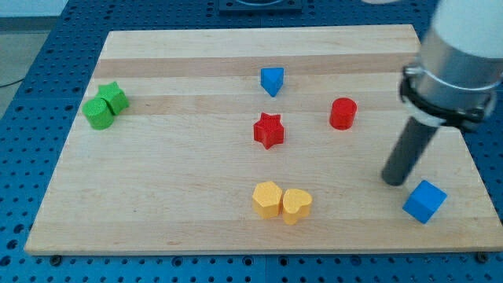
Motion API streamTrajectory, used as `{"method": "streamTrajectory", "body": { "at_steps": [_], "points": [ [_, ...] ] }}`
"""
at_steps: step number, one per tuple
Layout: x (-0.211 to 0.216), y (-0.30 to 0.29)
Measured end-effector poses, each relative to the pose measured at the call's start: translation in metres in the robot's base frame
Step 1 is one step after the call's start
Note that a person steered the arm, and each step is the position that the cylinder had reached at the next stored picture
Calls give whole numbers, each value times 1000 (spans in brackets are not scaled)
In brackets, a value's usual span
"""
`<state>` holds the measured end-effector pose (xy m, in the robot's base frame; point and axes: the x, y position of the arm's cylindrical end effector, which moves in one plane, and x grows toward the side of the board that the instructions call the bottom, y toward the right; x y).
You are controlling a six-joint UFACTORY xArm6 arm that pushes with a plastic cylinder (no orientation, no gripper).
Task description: Move the blue triangle closer to blue cube
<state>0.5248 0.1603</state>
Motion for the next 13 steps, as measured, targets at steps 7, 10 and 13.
{"method": "streamTrajectory", "body": {
  "at_steps": [7, 10, 13],
  "points": [
    [-221, -217],
    [-197, -159],
    [-185, -142]
  ]
}}
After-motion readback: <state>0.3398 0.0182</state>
